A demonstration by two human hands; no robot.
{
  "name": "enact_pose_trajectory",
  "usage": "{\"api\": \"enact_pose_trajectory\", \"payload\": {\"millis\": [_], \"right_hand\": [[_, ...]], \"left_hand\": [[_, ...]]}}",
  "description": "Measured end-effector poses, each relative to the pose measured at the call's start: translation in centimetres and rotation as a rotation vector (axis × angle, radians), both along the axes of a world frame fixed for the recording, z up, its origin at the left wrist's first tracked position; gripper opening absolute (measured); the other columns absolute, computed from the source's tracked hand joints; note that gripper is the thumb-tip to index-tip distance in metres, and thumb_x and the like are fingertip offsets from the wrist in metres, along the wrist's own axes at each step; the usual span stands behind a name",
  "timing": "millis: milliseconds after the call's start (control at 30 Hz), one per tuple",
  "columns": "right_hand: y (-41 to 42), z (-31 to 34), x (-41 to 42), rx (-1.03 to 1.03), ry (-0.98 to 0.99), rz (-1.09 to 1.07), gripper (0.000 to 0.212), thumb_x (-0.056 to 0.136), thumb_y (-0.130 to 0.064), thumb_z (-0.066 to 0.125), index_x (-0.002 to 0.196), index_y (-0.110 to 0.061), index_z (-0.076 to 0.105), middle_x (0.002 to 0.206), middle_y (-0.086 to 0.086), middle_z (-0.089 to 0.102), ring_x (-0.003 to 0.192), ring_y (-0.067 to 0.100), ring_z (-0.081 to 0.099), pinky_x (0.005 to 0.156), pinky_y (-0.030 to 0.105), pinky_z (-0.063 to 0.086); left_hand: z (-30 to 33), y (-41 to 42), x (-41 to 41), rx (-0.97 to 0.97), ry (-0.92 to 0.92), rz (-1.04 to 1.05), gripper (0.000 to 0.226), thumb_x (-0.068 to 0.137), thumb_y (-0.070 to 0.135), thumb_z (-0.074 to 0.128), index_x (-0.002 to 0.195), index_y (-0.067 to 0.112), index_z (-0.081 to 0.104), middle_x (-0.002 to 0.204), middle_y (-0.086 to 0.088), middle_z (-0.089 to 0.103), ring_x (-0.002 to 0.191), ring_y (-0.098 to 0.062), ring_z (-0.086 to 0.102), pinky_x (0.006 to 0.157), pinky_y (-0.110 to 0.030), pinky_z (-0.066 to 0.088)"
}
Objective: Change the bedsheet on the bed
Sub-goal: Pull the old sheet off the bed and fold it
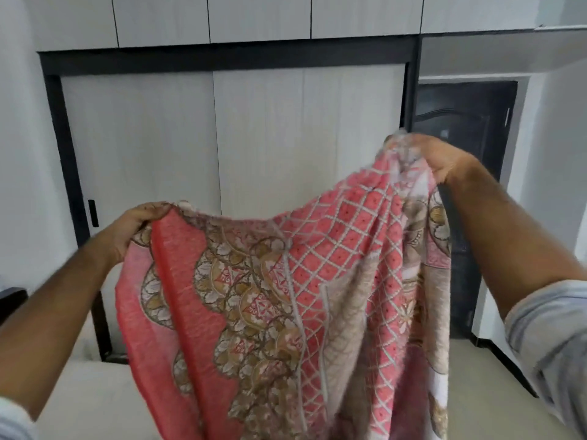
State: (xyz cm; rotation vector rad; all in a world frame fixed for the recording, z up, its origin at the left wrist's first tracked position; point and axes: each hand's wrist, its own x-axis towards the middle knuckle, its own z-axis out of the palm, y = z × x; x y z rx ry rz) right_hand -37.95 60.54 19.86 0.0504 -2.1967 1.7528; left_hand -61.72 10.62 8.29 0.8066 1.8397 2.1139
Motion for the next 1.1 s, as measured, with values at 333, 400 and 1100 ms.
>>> {"api": "enact_pose_trajectory", "payload": {"millis": [333,400,1100], "right_hand": [[-3.4,-11.8,-8.7,0.706,-0.221,-0.726,0.029,0.092,-0.021,0.047,0.101,-0.008,0.070,0.112,0.017,0.069,0.110,0.035,0.064,0.078,0.029,0.048],[-5.7,-12.3,-10.0,0.670,-0.124,-0.651,0.027,0.092,-0.016,0.046,0.084,-0.012,0.072,0.099,0.012,0.071,0.102,0.033,0.067,0.079,0.033,0.048],[-20.0,-23.0,-4.5,0.586,0.132,-0.293,0.026,0.102,-0.029,0.056,0.083,-0.023,0.074,0.069,-0.011,0.069,0.055,-0.006,0.055,0.055,0.010,0.037]], "left_hand": [[-0.5,6.0,2.9,-0.373,-0.124,0.005,0.015,0.090,0.014,0.059,0.084,0.004,0.068,0.068,-0.007,0.071,0.055,-0.016,0.067,0.060,-0.024,0.057],[-2.1,8.6,4.2,-0.437,-0.111,-0.078,0.019,0.087,0.014,0.062,0.089,-0.002,0.073,0.082,-0.013,0.072,0.070,-0.022,0.068,0.077,-0.034,0.057],[-10.8,18.3,9.0,-0.126,-0.248,0.034,0.023,0.102,0.010,0.051,0.084,0.005,0.065,0.056,-0.004,0.067,0.044,-0.015,0.064,0.040,-0.029,0.054]]}}
